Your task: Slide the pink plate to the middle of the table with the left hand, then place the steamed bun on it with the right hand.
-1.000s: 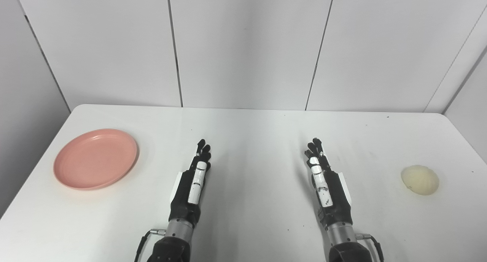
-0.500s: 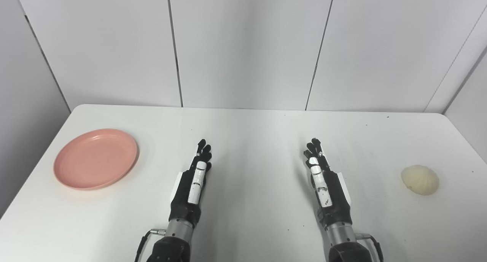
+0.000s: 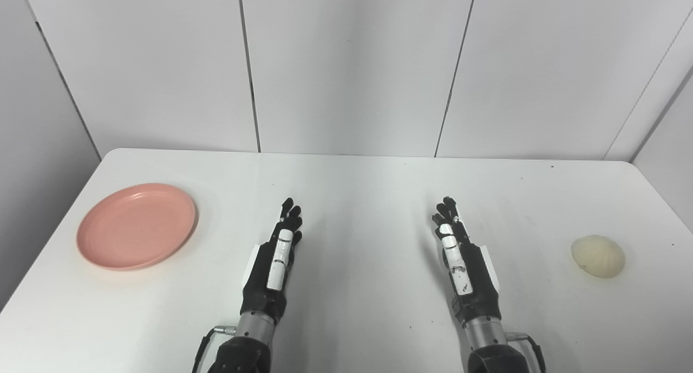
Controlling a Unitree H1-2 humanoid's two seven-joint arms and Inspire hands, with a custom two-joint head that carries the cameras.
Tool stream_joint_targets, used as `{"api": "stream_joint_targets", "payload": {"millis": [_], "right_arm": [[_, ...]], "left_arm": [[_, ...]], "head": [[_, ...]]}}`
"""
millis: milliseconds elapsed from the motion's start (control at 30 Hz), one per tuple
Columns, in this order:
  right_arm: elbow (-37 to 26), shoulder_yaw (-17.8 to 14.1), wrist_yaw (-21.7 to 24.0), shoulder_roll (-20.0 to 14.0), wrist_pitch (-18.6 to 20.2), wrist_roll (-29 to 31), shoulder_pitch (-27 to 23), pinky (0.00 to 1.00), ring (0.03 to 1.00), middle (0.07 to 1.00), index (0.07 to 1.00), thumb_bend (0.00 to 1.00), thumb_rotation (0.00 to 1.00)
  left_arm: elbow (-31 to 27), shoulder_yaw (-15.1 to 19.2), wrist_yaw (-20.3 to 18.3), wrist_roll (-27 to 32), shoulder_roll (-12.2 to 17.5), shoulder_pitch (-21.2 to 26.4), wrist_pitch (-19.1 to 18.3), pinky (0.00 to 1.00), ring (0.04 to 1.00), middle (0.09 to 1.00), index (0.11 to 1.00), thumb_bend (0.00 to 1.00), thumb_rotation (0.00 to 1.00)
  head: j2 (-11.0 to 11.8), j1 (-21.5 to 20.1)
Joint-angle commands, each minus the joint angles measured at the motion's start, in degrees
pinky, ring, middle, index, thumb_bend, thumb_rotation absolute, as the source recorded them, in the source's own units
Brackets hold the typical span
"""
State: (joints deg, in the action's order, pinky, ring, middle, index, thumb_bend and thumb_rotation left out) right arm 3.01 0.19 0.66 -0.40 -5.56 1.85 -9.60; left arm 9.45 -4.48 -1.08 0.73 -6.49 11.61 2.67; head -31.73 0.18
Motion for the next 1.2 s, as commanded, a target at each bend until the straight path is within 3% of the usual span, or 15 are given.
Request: {"api": "stream_joint_targets", "payload": {"millis": [0, 600, 767, 967, 1167], "right_arm": [[-0.38, 0.06, 0.2, -0.02, -0.68, -0.15, -0.12, 1.0, 0.964, 0.969, 0.98, 0.57, 0.91], [0.03, -0.08, -0.1, 0.14, -1.28, -0.32, -0.23, 1.0, 0.96, 0.969, 0.981, 0.55, 0.9], [0.0, -0.05, 0.2, 0.1, -1.27, 0.15, -0.16, 1.0, 0.961, 0.969, 0.981, 0.55, 0.89], [-0.39, 0.12, 0.24, -0.07, -0.83, -0.07, -0.16, 1.0, 0.964, 0.973, 0.985, 0.55, 0.9], [-0.26, 0.07, 0.32, -0.1, -0.85, 0.17, -0.17, 1.0, 0.963, 0.97, 0.983, 0.54, 0.89]], "left_arm": [[1.73, 0.35, 0.08, -0.24, 0.52, -0.39, 1.31, 1.0, 1.0, 1.0, 1.0, 0.61, 1.0], [1.15, 0.0, -0.13, -0.55, 0.91, -0.59, 0.06, 1.0, 1.0, 1.0, 1.0, 0.63, 1.0], [0.93, 0.51, -2.1, 2.48, 0.83, -0.35, -1.15, 1.0, 1.0, 1.0, 1.0, 0.64, 1.0], [1.64, 0.32, -0.43, 0.16, 0.7, -0.44, 0.84, 1.0, 1.0, 1.0, 1.0, 0.63, 1.0], [0.81, 0.37, -1.41, 1.0, 0.73, -0.56, -0.78, 1.0, 1.0, 1.0, 1.0, 0.64, 1.0]], "head": [[-0.06, -0.01], [-0.11, -0.02], [-0.16, -0.06], [-0.13, -0.06], [-0.17, -0.08]]}}
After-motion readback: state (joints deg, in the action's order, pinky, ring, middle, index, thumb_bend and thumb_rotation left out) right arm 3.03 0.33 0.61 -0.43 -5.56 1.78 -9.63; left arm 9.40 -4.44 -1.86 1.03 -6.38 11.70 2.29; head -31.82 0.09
